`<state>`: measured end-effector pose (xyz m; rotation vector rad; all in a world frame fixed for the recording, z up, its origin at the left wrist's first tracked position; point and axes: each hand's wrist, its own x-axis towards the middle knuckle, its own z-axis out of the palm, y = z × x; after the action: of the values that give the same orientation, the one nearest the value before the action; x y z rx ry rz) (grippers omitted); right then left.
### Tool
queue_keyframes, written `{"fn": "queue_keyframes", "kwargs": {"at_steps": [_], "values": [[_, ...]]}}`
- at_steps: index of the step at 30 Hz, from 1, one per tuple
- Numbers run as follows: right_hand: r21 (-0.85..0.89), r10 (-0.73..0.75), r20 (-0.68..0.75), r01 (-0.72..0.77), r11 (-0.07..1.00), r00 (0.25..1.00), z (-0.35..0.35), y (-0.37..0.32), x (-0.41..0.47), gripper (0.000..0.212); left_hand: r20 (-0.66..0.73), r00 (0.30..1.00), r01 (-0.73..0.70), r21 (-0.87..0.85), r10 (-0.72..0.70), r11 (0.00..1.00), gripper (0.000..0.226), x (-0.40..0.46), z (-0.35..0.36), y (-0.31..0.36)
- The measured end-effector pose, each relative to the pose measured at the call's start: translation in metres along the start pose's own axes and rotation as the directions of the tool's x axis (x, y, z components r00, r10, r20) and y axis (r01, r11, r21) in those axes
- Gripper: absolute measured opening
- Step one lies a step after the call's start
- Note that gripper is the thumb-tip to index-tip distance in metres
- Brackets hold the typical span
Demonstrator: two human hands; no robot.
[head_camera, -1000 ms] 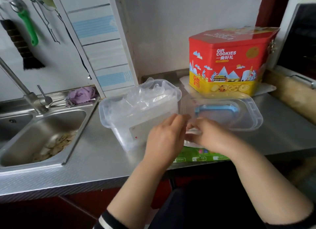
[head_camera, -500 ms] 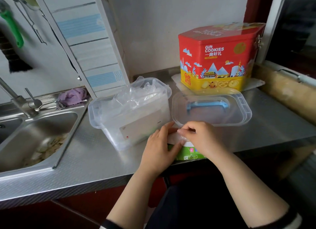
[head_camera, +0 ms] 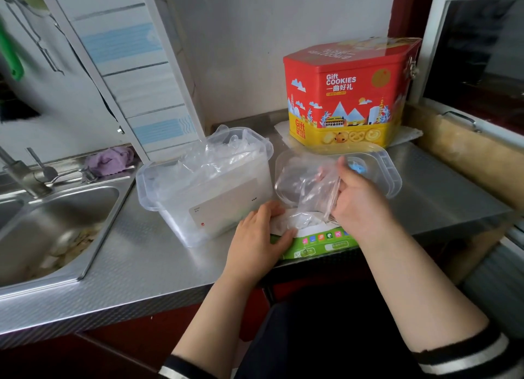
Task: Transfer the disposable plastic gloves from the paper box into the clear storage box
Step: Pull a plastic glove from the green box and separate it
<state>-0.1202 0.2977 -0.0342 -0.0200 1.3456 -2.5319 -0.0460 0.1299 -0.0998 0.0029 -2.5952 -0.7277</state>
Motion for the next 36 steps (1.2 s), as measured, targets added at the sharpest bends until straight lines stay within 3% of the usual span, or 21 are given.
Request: {"fn": "queue_keyframes", "kwargs": {"at_steps": [4,7,9,11,12,14,16,17,18,21,23,25,26,27,30,31,33,36], "values": [[0.214,-0.126,0.101,0.102,0.971,0.987,0.008,-0.026,-0.009,0.036,0.002,1.000,0.000,0.006,0.000,1.000,0.045,0.000,0.002,-0.002],[0.218,-0.230,0.150,0.195,0.956,0.962,0.010,-0.037,-0.015,0.051,-0.053,0.998,-0.035,0.020,0.036,0.999,0.046,-0.002,0.002,-0.002],[0.195,-0.298,0.141,0.269,0.943,0.944,0.014,-0.037,-0.018,0.044,-0.170,0.984,-0.062,-0.020,0.057,0.998,0.036,-0.005,-0.002,0.004],[0.225,-0.356,0.109,0.326,0.918,0.928,0.020,-0.035,-0.020,0.031,-0.288,0.956,-0.029,-0.249,-0.046,0.968,0.027,-0.009,-0.015,0.019],[0.201,-0.400,0.115,0.373,0.906,0.909,0.022,-0.032,-0.020,0.027,-0.288,0.949,-0.011,-0.429,-0.125,0.903,0.033,-0.007,-0.026,0.030],[0.016,-0.525,0.172,0.531,0.847,0.833,0.028,-0.025,-0.025,0.023,-0.125,0.973,0.042,-0.730,-0.194,0.682,0.059,0.006,-0.054,0.054],[-0.156,-0.628,0.287,0.682,0.714,0.723,0.039,-0.018,-0.031,0.018,0.068,0.987,0.126,-0.896,-0.148,0.426,0.084,0.023,-0.087,0.072],[-0.205,-0.660,0.385,0.757,0.620,0.645,0.045,-0.015,-0.032,0.020,0.131,0.983,0.167,-0.932,-0.130,0.322,0.084,0.030,-0.103,0.078],[-0.243,-0.680,0.494,0.837,0.490,0.541,0.053,-0.013,-0.030,0.024,0.155,0.980,0.184,-0.941,-0.125,0.283,0.079,0.036,-0.118,0.079],[-0.274,-0.634,0.749,0.961,-0.030,0.194,0.074,-0.008,-0.003,0.034,0.067,0.981,0.146,-0.874,-0.182,0.464,0.029,0.050,-0.147,0.068],[-0.293,-0.545,0.831,0.918,-0.268,0.106,0.092,-0.009,0.014,0.039,-0.045,0.955,0.132,-0.819,-0.292,0.559,0.018,0.061,-0.158,0.056],[-0.334,-0.490,0.865,0.852,-0.402,0.108,0.111,-0.009,0.024,0.047,-0.186,0.902,0.132,-0.741,-0.390,0.658,0.027,0.069,-0.165,0.046],[-0.368,-0.457,0.877,0.817,-0.444,0.147,0.121,-0.007,0.027,0.050,-0.236,0.876,0.143,-0.705,-0.420,0.695,0.031,0.073,-0.167,0.037],[-0.411,-0.407,0.886,0.783,-0.467,0.222,0.130,-0.004,0.031,0.052,-0.257,0.858,0.169,-0.676,-0.444,0.717,0.035,0.075,-0.167,0.028],[-0.566,-0.079,0.804,0.719,-0.404,0.589,0.150,0.010,0.047,0.052,-0.288,0.813,0.302,-0.536,-0.507,0.788,0.048,0.077,-0.162,-0.005],[-0.593,0.029,0.762,0.714,-0.372,0.647,0.153,0.014,0.057,0.051,-0.307,0.807,0.359,-0.422,-0.504,0.832,0.052,0.076,-0.160,-0.012],[-0.624,0.181,0.701,0.716,-0.312,0.689,0.163,0.019,0.072,0.051,-0.345,0.824,0.435,-0.121,-0.449,0.892,0.059,0.073,-0.158,-0.025],[-0.662,0.351,0.592,0.686,-0.303,0.726,0.181,0.016,0.081,0.050,-0.268,0.898,0.419,0.279,-0.349,0.864,0.066,0.073,-0.156,-0.040]]}}
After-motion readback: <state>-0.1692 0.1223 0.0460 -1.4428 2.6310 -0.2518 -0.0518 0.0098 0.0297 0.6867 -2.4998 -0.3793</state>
